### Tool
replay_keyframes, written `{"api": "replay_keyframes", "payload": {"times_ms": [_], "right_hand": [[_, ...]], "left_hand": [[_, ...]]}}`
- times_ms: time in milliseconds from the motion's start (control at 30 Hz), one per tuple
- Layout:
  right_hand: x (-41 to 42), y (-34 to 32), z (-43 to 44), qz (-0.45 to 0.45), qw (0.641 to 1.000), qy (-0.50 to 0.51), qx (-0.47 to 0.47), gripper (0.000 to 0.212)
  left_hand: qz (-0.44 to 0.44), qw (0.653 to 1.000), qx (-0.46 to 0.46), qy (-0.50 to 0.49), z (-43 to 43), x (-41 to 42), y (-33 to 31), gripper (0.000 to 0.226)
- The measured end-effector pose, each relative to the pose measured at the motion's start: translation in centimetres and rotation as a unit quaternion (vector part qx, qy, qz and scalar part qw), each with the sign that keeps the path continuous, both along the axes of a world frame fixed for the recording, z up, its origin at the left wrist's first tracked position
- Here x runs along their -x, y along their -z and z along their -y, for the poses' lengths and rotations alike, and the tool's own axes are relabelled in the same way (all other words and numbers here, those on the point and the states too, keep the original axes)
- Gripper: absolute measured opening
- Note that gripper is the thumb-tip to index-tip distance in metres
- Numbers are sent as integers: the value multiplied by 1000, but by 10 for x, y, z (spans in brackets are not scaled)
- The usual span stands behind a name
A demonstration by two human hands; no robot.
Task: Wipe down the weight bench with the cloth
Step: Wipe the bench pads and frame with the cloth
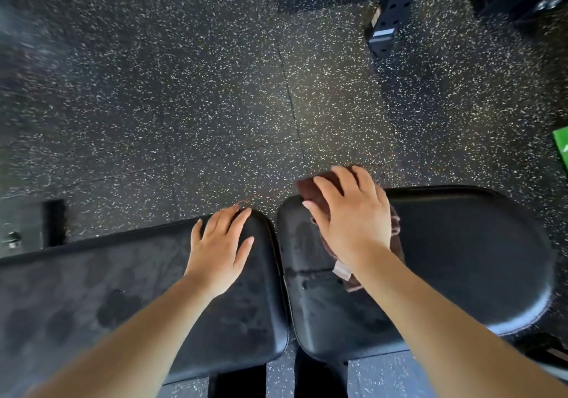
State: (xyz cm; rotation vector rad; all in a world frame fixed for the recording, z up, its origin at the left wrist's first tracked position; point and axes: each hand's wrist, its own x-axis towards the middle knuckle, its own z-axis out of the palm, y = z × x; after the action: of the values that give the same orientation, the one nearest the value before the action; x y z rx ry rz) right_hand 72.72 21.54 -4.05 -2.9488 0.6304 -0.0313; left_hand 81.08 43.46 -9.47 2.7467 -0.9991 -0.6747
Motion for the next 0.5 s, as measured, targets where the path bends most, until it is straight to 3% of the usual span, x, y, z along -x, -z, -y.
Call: {"api": "replay_keyframes", "payload": {"times_ms": [233, 333, 500], "right_hand": [[16, 12, -33, 46, 998, -45, 3, 30], [31, 11, -45, 31, 998, -44, 8, 40], [-19, 13, -46, -29, 999, 8, 11, 41]], "left_hand": [[7, 1000, 14, -9, -1, 2, 11, 52], [6, 1000, 18, -6, -2, 2, 9, 53], [2, 1000, 5, 18, -7, -2, 8, 56]]}}
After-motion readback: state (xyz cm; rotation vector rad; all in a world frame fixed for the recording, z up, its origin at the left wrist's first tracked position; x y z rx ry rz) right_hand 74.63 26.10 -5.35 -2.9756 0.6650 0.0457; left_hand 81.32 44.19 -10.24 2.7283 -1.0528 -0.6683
